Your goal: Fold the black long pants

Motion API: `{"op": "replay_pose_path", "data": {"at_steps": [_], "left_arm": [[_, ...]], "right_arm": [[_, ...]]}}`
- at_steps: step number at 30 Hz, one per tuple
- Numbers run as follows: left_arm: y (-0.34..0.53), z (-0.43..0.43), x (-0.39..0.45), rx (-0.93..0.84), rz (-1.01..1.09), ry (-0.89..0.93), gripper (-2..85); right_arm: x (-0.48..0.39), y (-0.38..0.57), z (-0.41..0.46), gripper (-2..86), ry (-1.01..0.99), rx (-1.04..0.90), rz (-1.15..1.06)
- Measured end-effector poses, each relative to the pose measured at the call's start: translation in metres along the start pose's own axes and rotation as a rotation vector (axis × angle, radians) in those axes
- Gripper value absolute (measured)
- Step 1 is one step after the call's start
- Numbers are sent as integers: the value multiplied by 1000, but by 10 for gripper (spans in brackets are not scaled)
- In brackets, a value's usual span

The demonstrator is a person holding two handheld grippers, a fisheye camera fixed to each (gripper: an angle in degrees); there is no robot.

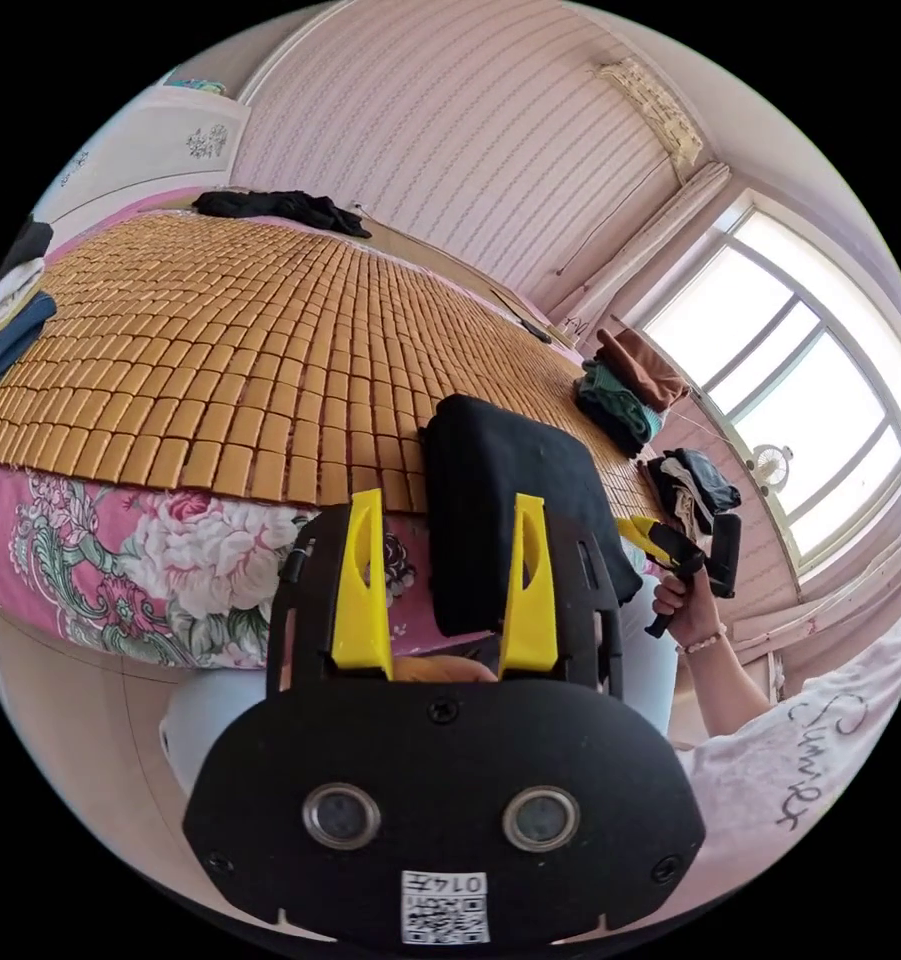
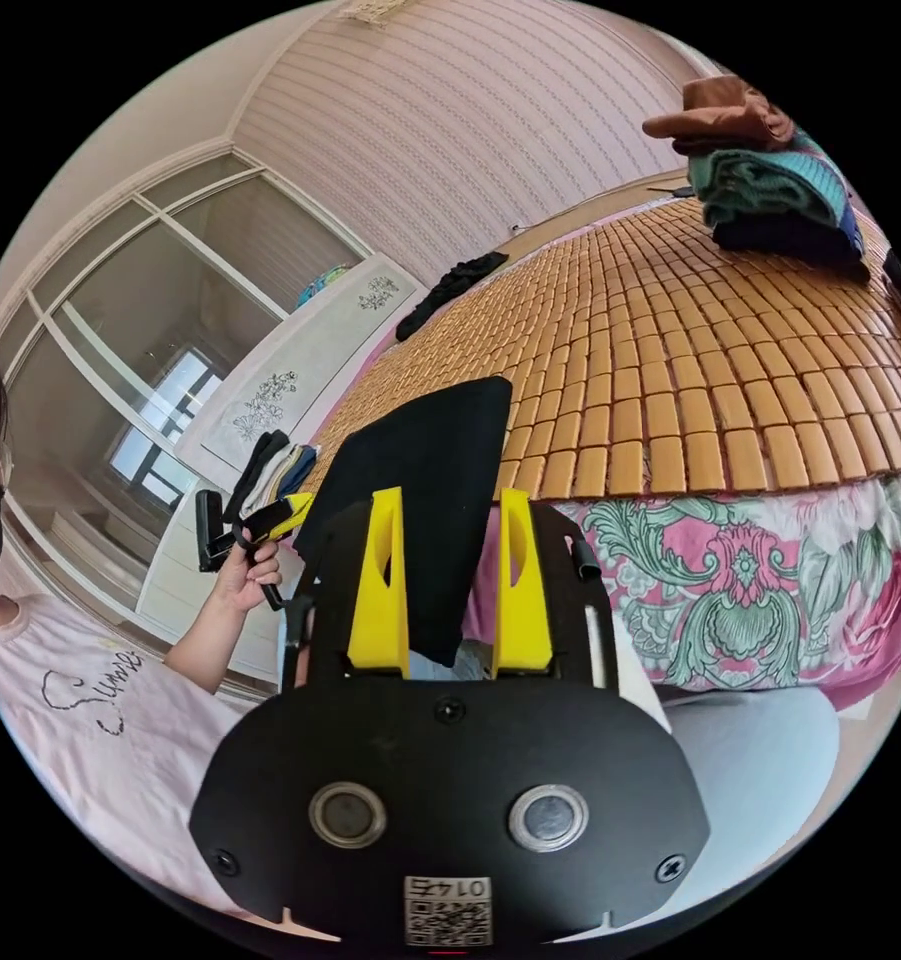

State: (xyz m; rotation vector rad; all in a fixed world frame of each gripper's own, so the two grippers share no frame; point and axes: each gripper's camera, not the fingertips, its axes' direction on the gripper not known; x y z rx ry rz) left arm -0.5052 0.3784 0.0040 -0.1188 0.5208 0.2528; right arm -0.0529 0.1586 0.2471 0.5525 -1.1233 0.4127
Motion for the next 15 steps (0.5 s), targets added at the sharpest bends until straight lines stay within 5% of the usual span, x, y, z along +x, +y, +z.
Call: {"op": "replay_pose_path", "data": {"at_steps": [7,15], "left_arm": [[-1,4,2,-42,57,122,159],[20,-47,-26,30,15,184,105]], "right_arm": [[33,-14,34,102,-213,-30,133],[5,-25,37,52,-320,-94,4]]}}
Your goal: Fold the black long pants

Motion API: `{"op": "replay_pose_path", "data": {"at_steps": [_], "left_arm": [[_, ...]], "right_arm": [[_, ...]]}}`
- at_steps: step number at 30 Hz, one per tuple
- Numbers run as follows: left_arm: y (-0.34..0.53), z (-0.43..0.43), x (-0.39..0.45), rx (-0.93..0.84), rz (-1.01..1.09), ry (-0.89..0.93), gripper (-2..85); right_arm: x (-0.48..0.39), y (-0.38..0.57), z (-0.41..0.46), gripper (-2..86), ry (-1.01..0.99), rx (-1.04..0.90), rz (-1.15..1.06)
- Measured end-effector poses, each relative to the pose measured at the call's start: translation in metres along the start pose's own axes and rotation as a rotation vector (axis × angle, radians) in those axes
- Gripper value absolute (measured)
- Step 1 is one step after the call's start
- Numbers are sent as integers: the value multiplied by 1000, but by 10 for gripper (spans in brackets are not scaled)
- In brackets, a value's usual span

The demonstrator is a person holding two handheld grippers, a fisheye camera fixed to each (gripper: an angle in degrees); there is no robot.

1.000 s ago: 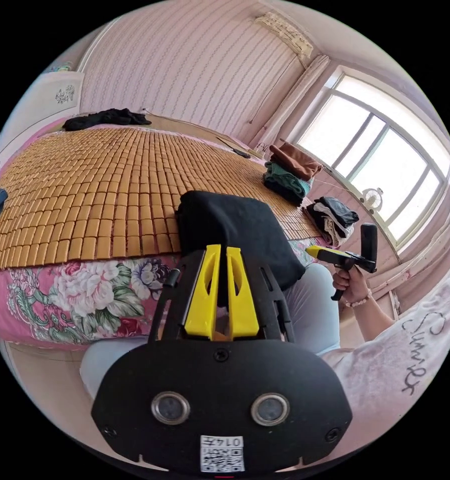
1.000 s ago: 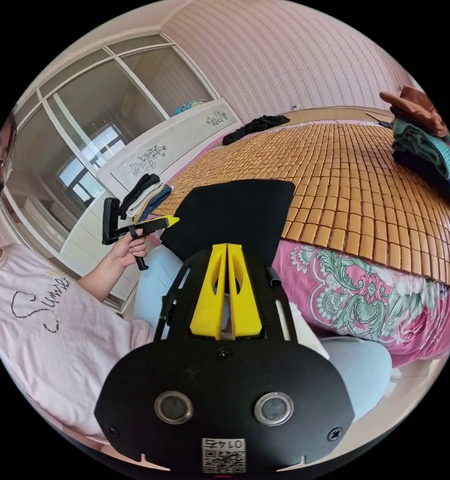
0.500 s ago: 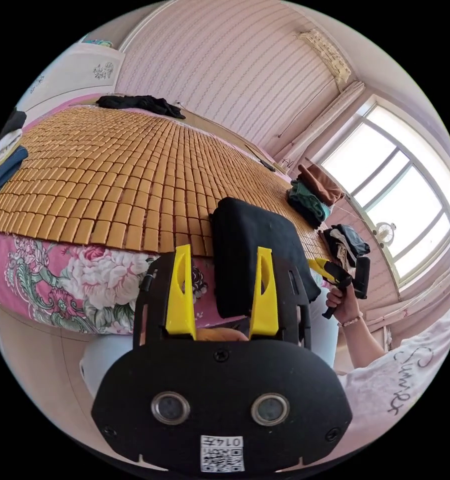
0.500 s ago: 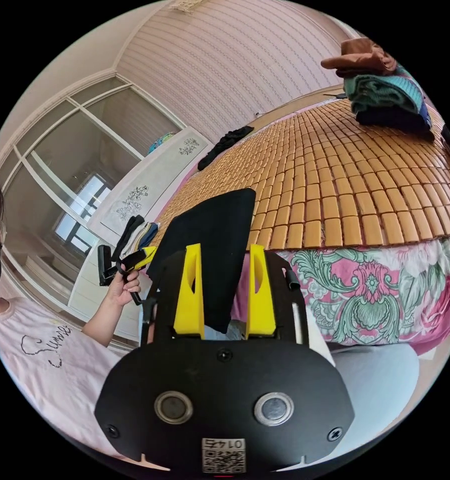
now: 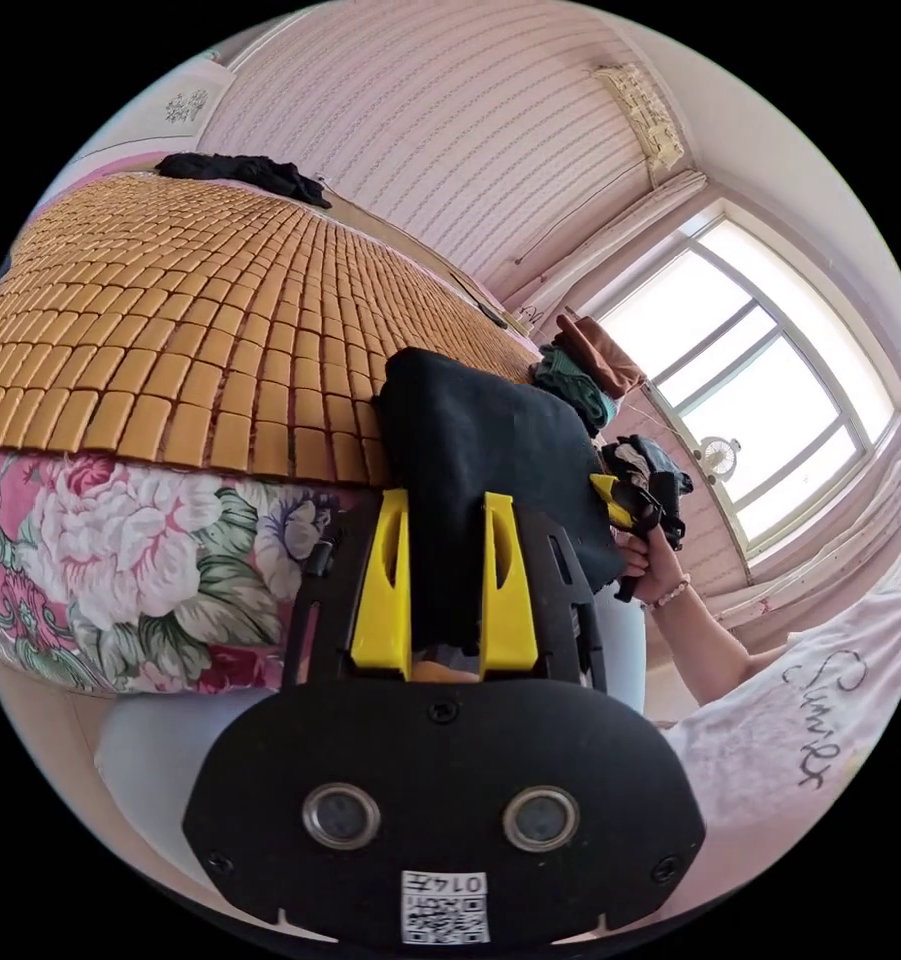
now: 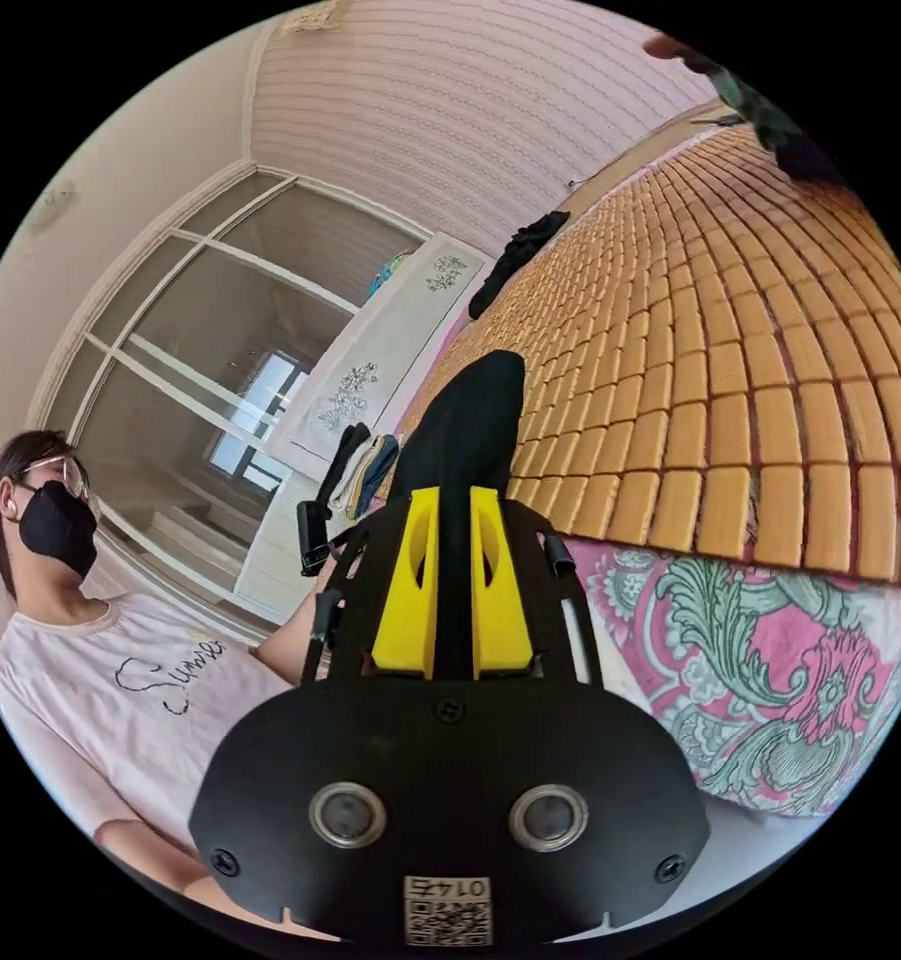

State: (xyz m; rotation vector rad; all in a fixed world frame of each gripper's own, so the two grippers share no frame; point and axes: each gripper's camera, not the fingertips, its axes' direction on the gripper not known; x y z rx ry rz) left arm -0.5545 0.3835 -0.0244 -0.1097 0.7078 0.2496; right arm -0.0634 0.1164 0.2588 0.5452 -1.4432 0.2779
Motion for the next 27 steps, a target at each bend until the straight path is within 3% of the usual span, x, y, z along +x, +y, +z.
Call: {"op": "replay_pose_path", "data": {"at_steps": [3,7,11,14,18,21,24,27], "left_arm": [[17,-26,-16,62,-65,64,87],[46,-65,-26,233,-135,101,65],[90,-155,-36,593,-176,18,63],[121,-247,-47,840,-208,-59,61],[126,-388,-30,1056,-110,-322,63],[86,-482,-41,1042,-125,-399,65],[29,-530,-74,985,-170,-524,72],[-25,-529,-144,814,-321,-670,77]], "right_arm": [[-60,-24,15,41,-61,-61,-190],[-186,-58,90,30,-87,-309,-581],[-315,-51,190,23,-95,-538,-989],[-385,-48,245,24,-203,-581,-1168],[-448,-77,305,25,-443,-540,-1191],[-480,-132,373,31,-550,-488,-1043],[-495,-188,461,38,-459,-434,-933],[-495,-221,569,47,-129,-462,-863]]}}
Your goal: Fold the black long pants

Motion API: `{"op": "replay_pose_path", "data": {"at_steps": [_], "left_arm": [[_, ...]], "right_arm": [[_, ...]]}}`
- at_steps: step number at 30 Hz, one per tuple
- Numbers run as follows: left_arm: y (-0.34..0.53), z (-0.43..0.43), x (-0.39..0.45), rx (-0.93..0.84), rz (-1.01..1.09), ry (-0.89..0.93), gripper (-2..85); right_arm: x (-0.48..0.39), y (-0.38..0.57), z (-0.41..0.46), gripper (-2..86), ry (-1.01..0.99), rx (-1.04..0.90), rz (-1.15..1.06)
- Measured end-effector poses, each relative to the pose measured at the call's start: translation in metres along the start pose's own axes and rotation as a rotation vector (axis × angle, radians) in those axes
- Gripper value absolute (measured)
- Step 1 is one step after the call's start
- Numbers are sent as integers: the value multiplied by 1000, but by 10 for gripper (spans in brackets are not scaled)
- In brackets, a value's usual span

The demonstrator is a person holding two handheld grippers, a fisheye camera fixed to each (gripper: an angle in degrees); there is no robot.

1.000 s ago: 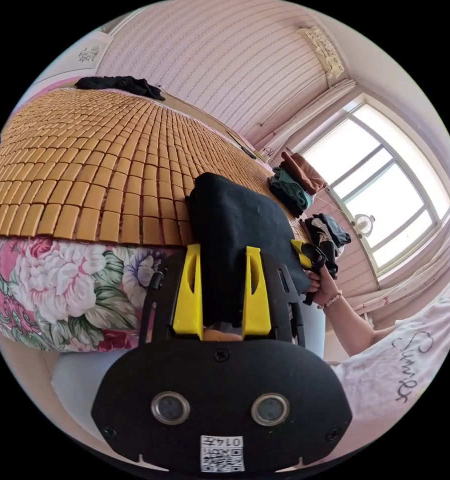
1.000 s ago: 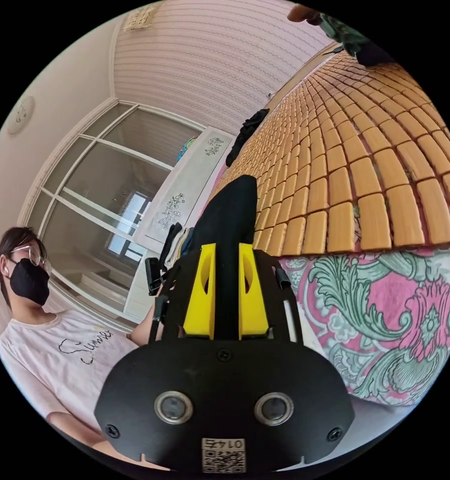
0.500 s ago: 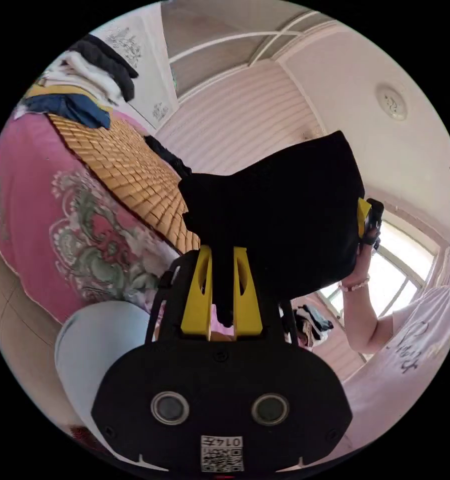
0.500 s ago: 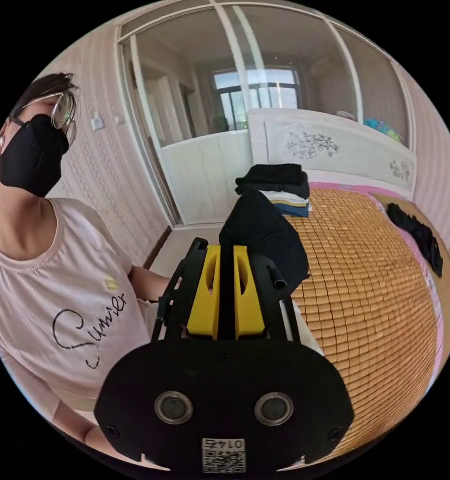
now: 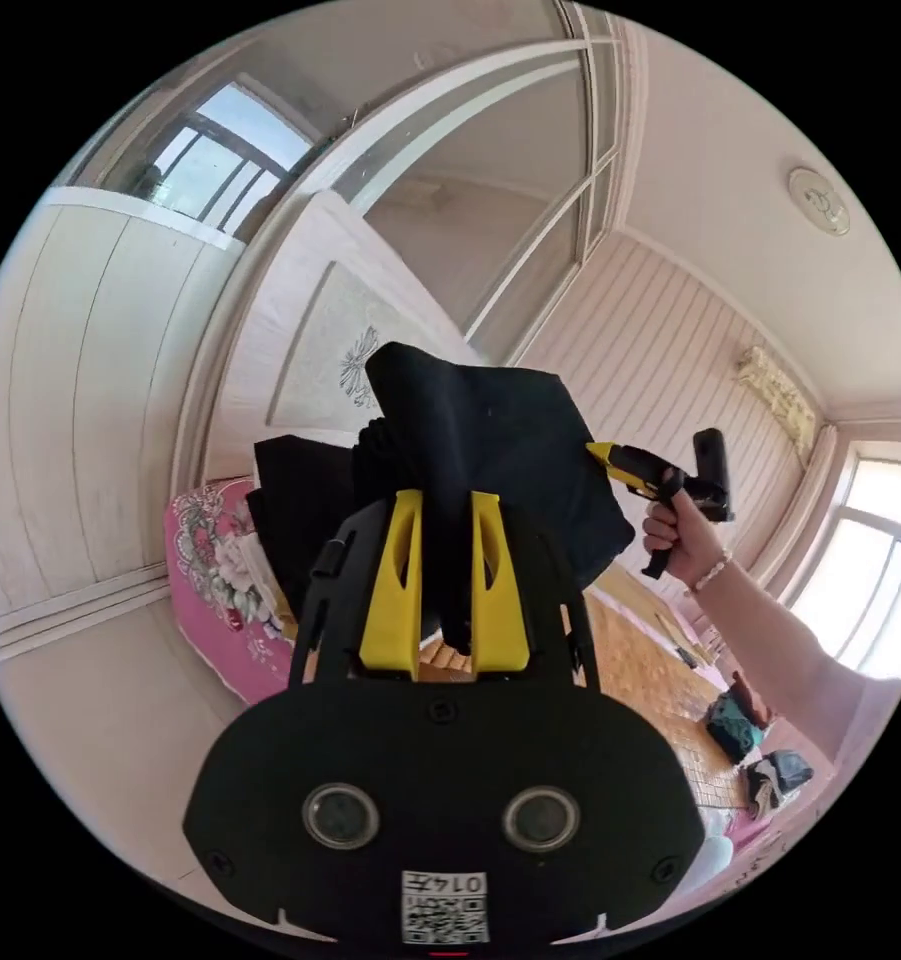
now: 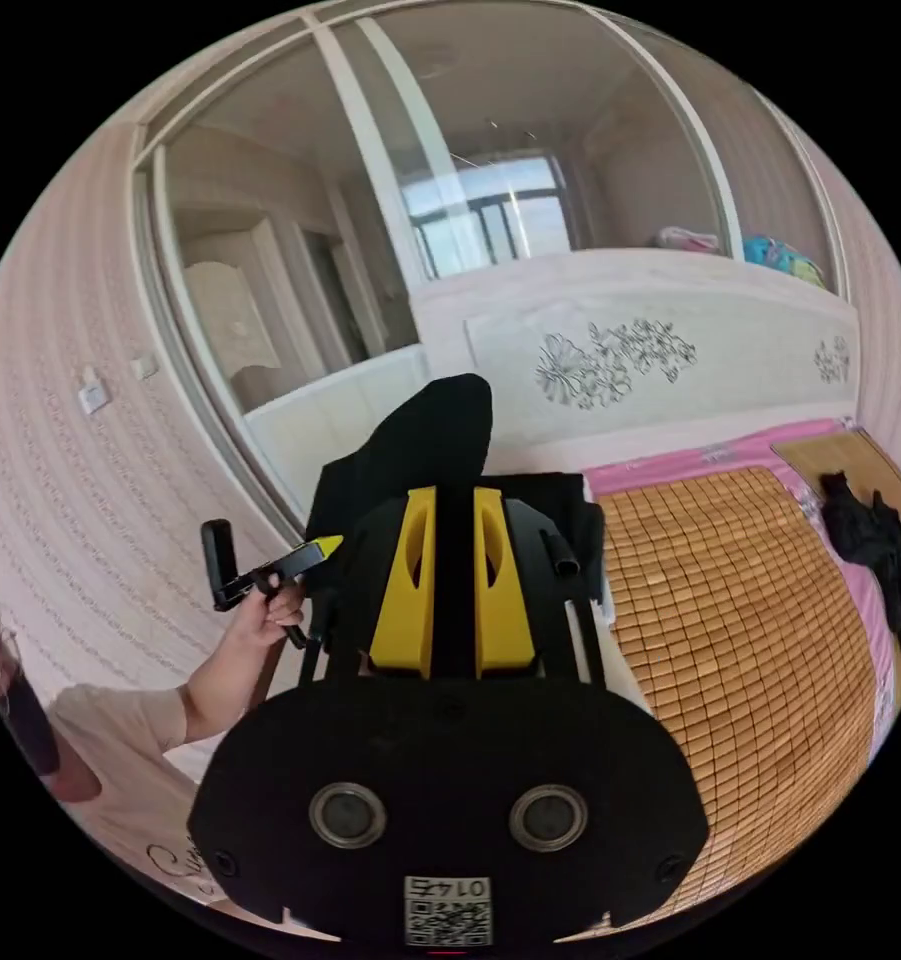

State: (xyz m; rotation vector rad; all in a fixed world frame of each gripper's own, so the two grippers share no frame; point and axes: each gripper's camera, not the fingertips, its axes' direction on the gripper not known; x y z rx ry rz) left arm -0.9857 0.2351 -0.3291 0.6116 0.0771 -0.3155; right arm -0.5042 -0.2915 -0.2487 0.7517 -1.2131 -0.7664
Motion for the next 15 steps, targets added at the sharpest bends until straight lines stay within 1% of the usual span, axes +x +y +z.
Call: {"op": "replay_pose_path", "data": {"at_steps": [1,2,3,5,6,8,9,10,12,13,14,15], "left_arm": [[-1,18,-8,-52,-26,-37,78],[2,49,-25,-141,-70,-89,88],[10,65,-37,-148,-110,-66,95],[23,66,-46,-60,-138,70,96],[27,65,-43,-39,-125,89,96],[34,63,-28,-36,-47,27,98],[40,58,-19,-19,-16,-12,97],[43,54,-16,-9,-1,-28,97],[61,25,0,69,54,-91,82],[67,14,4,91,70,-112,77],[82,-8,16,130,119,-146,67],[102,-29,31,141,196,-166,57]], "right_arm": [[20,-8,35,42,104,-74,77],[33,-7,68,32,181,-165,122],[36,-4,84,35,182,-207,123],[42,15,134,48,184,-337,109],[42,20,144,53,209,-376,90],[31,35,144,58,245,-312,-41],[29,36,141,60,251,-298,-59],[28,36,133,64,280,-291,-60],[31,38,115,76,318,-302,0],[30,45,98,90,283,-312,10],[25,61,74,94,222,-277,4],[22,72,61,95,205,-254,-2]]}}
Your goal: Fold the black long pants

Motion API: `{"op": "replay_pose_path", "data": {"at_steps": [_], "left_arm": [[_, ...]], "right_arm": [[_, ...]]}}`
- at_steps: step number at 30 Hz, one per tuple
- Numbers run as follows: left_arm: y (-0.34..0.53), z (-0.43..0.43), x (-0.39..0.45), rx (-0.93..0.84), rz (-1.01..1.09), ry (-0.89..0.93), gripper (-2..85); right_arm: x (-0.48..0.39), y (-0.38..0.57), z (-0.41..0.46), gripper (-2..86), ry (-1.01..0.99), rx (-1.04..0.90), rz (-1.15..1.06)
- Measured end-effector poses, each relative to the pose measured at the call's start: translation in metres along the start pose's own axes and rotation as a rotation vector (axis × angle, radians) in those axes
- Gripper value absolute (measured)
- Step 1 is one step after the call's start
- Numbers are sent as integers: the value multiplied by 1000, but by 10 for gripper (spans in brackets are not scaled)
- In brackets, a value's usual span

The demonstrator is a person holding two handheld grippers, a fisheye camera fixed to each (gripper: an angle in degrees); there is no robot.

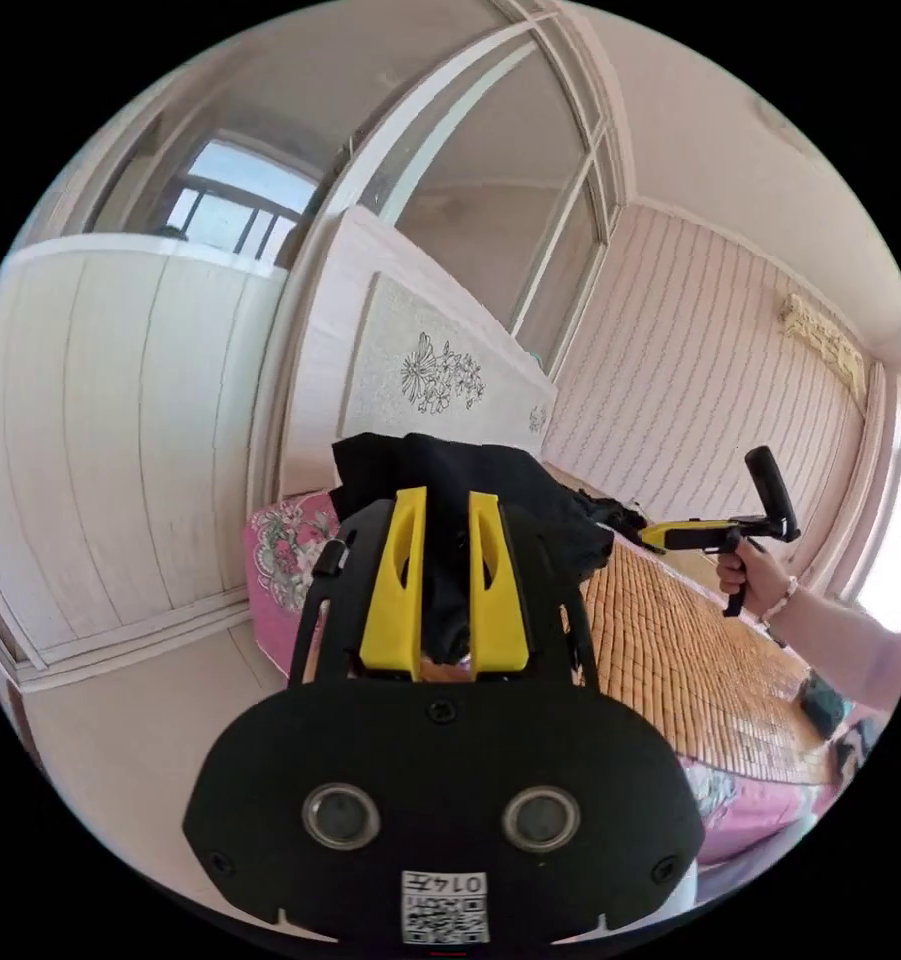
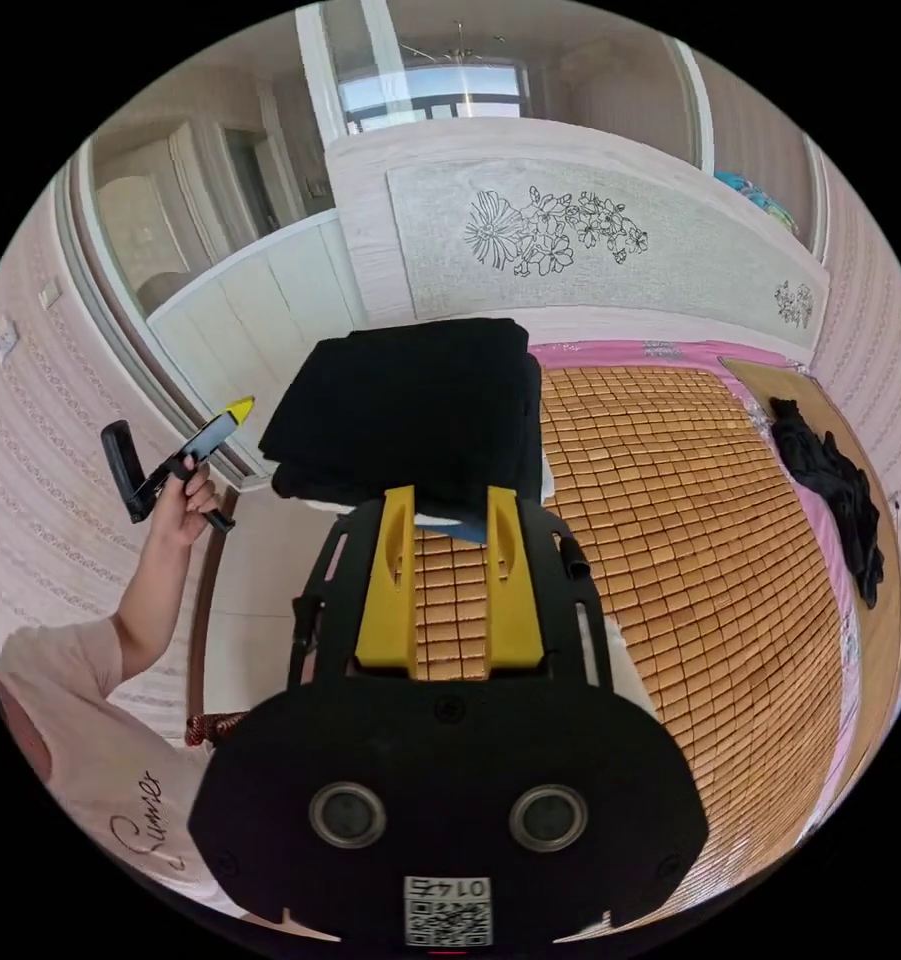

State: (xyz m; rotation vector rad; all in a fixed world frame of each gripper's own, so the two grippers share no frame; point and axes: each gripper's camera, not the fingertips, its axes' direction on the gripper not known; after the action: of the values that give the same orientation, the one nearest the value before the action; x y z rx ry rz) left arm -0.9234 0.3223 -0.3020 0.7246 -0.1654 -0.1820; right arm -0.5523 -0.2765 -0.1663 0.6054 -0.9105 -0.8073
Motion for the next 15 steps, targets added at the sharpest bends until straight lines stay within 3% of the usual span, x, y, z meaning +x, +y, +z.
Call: {"op": "replay_pose_path", "data": {"at_steps": [3,7,9,11,15], "left_arm": [[55,-49,48,-38,200,-26,33],[156,-73,102,-36,342,-112,16],[202,-68,135,-193,351,-16,17],[224,-66,168,-243,374,82,17],[242,-60,275,-210,517,294,24]], "right_arm": [[-17,103,-53,74,113,114,-42],[-25,294,-110,62,251,138,190],[-25,374,-136,60,271,101,361],[-38,467,-180,61,369,67,556],[-86,570,-257,68,699,106,747]]}}
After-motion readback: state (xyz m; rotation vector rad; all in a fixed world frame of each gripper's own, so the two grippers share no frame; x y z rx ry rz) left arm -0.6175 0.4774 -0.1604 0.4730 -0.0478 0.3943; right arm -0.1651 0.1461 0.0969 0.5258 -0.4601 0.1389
